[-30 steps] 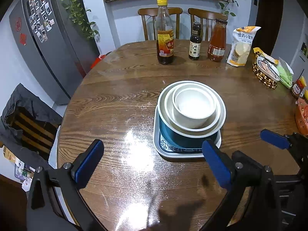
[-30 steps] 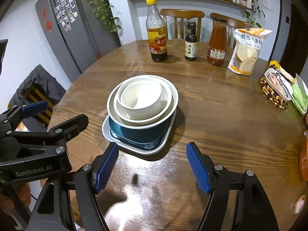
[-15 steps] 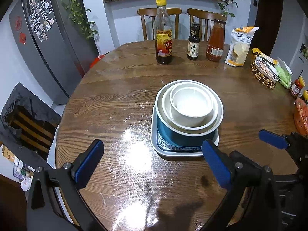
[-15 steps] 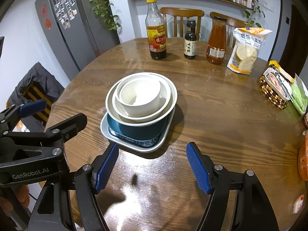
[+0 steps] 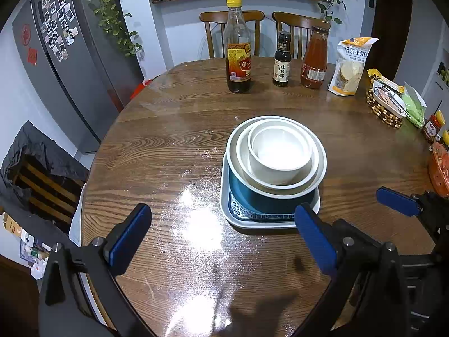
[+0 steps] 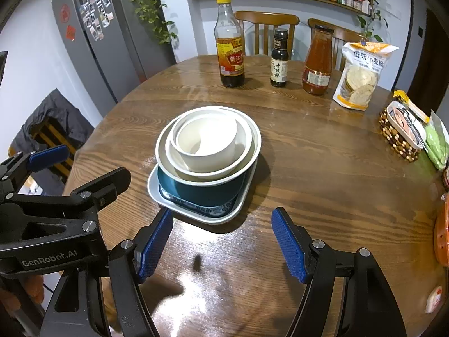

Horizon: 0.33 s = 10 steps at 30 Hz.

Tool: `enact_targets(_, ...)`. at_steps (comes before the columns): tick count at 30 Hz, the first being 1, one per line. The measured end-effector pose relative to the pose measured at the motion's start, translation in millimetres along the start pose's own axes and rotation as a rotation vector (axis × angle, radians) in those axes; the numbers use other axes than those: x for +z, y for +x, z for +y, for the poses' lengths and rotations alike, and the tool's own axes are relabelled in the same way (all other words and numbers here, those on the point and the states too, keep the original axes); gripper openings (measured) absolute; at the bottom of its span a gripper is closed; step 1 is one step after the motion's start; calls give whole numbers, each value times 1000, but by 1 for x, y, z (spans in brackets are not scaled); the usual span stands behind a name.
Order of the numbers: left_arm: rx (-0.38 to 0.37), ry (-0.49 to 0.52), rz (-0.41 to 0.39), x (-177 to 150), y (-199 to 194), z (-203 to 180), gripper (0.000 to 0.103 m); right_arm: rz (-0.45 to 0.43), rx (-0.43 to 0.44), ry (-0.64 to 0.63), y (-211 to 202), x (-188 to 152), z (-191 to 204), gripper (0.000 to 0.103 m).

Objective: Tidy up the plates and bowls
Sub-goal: 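Withdraw both grippers away from the stacked dishes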

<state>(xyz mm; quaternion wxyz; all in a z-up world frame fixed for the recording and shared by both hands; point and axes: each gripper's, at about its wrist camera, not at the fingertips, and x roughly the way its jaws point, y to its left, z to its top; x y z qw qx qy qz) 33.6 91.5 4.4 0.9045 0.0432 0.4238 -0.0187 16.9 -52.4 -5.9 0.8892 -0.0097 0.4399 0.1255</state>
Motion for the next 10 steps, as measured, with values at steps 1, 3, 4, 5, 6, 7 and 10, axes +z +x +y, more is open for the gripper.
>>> enact_targets(1,0,-1,0,0,0,0,102,0,-1,-1,0,0,0,74)
enact_targets(3,0,0,-1,0,0,0,102,2,0,0,1,0,1,74)
enact_targets(4,0,0,0,0,0,1,102,2,-1,1,1,0,1,74)
enact_targets(5,-1,0,0,0,0,1,102,2,0,0,1,0,1,74)
enact_targets(6,-2,-1,1,1,0,0,102,2,1,-1,1,0,1,74)
enact_targets(7,-2,0,1,1,1,1,102,2,0,-1,0,0,1,74)
enact_targets(10,3,5,-1,1,1,1,102,1,0,-3,1,1,1,74)
